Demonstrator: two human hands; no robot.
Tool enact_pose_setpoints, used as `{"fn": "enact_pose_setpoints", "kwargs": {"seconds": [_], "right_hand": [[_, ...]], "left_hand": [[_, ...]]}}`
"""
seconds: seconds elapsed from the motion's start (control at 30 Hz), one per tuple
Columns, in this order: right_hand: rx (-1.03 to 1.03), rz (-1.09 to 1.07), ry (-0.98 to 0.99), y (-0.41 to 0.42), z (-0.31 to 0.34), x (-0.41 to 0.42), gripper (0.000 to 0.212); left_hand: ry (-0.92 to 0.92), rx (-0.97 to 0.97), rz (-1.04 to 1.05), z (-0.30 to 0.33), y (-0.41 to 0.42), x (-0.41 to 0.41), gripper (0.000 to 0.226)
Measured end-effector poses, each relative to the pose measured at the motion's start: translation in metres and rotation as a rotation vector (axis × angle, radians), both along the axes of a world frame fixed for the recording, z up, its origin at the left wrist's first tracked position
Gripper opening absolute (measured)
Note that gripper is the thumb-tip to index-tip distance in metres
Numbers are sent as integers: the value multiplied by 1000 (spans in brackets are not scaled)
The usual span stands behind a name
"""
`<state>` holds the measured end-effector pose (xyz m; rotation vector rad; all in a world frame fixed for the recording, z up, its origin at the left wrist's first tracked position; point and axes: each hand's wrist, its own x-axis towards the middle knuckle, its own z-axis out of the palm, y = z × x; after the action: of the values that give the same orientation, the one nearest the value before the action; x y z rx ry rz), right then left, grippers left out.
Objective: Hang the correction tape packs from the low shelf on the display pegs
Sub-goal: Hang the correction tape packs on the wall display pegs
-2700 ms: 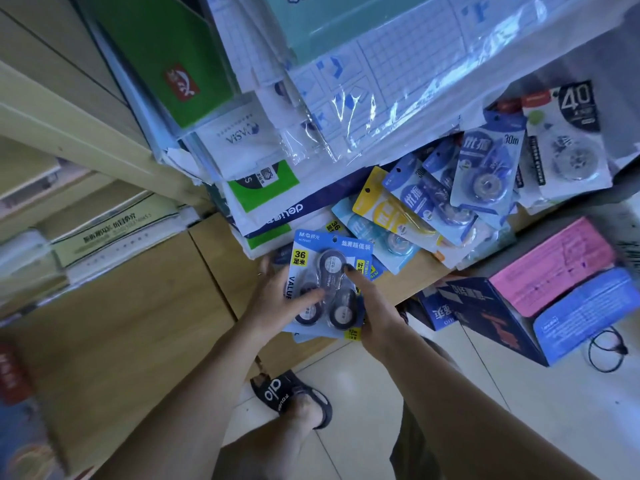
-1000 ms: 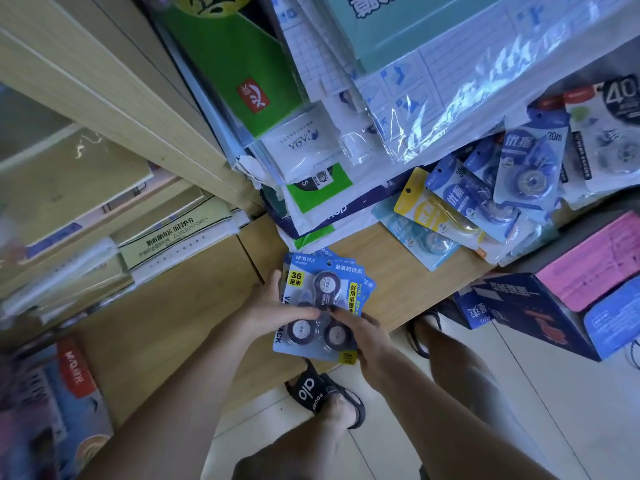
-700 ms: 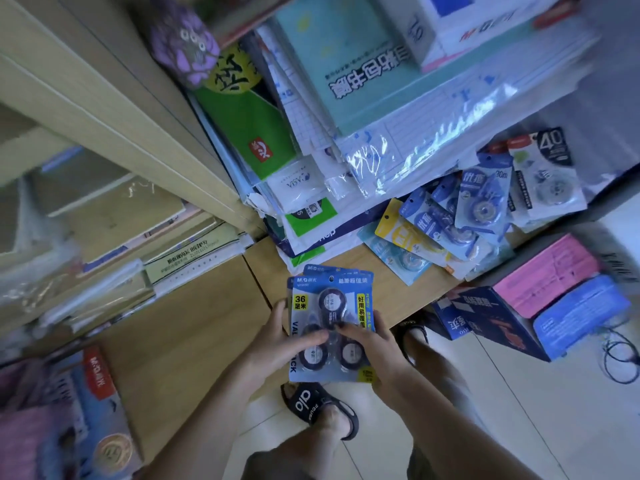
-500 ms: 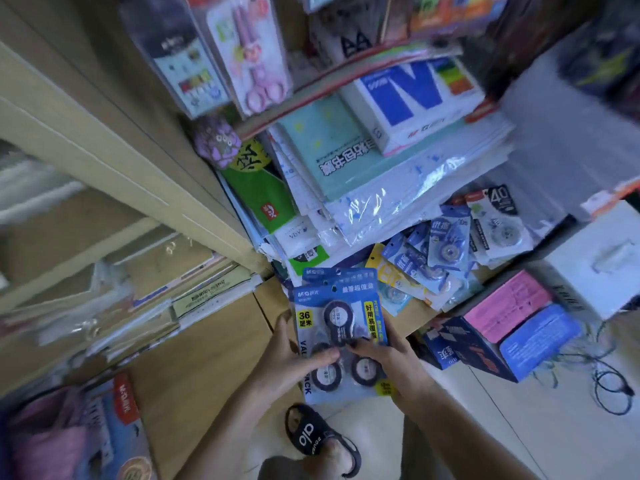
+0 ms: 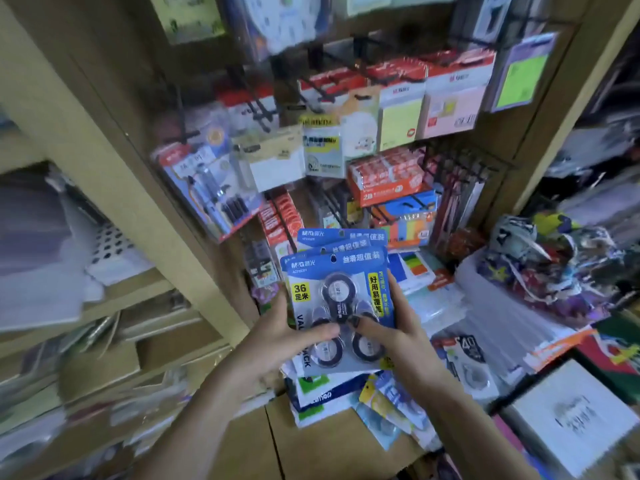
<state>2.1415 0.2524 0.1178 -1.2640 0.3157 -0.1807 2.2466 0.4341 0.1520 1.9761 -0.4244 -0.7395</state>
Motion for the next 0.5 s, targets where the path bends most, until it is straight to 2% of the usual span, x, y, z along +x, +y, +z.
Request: {"fn": "enact_pose_setpoints", "kwargs": {"seconds": [0.1, 0.2, 0.27, 0.33, 0.37, 0.5], "right_hand": [[-59, 31, -108, -17, 51, 16, 83], [-110, 52, -192, -31, 96, 31, 86], [-118, 71, -251, -40, 124, 41, 86], [-127, 98, -323, -47, 154, 50, 88], [-142, 112, -356, -50, 171, 55, 90], [-237, 187, -495, -62, 232, 71, 96]], "left_hand": [[-122, 8, -63, 47, -8, 12, 133], [-201, -60, -40, 91, -19, 22, 131], [-263, -114, -4, 121, -26, 24, 112], [-327, -204, 34, 150, -34, 24, 76], [-354, -244, 57, 164, -38, 24, 71], [-484, -397, 129, 216, -50, 28, 76]]}}
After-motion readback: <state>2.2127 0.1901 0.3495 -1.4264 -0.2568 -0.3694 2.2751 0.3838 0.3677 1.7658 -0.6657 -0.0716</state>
